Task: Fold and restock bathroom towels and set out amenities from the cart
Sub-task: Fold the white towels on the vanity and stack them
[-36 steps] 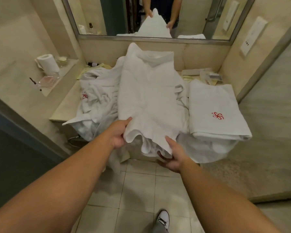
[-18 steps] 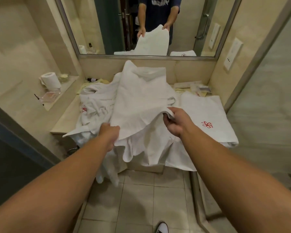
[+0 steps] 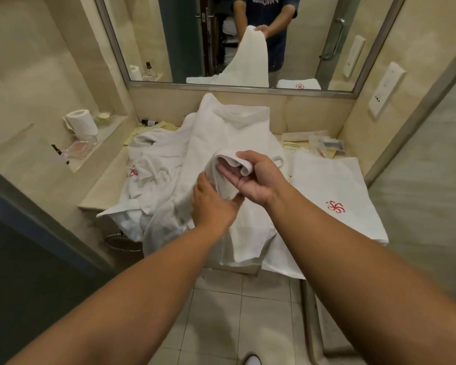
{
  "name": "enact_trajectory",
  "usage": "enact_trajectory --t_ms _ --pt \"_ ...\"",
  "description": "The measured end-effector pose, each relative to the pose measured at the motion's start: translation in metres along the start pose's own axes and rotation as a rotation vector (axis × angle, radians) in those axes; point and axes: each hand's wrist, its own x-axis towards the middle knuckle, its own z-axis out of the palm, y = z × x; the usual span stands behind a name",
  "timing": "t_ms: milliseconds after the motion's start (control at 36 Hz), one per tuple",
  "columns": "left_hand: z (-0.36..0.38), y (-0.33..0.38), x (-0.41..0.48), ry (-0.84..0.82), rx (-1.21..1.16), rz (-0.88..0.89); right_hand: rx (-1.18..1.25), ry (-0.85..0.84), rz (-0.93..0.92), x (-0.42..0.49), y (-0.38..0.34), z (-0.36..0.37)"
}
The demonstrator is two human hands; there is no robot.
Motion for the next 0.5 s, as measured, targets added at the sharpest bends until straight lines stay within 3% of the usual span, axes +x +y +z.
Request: enact_trajectory --t_ms 139,500 --pt "-0.015 -0.017 0.015 0.142 0.045 -0.034 -0.05 0.052 -0.003 0.004 -0.004 -0.013" --pt "-0.072 -0.093 0.026 -0.045 0.624 0.154 0.039 0.303 -0.11 0.02 0.023 -0.066"
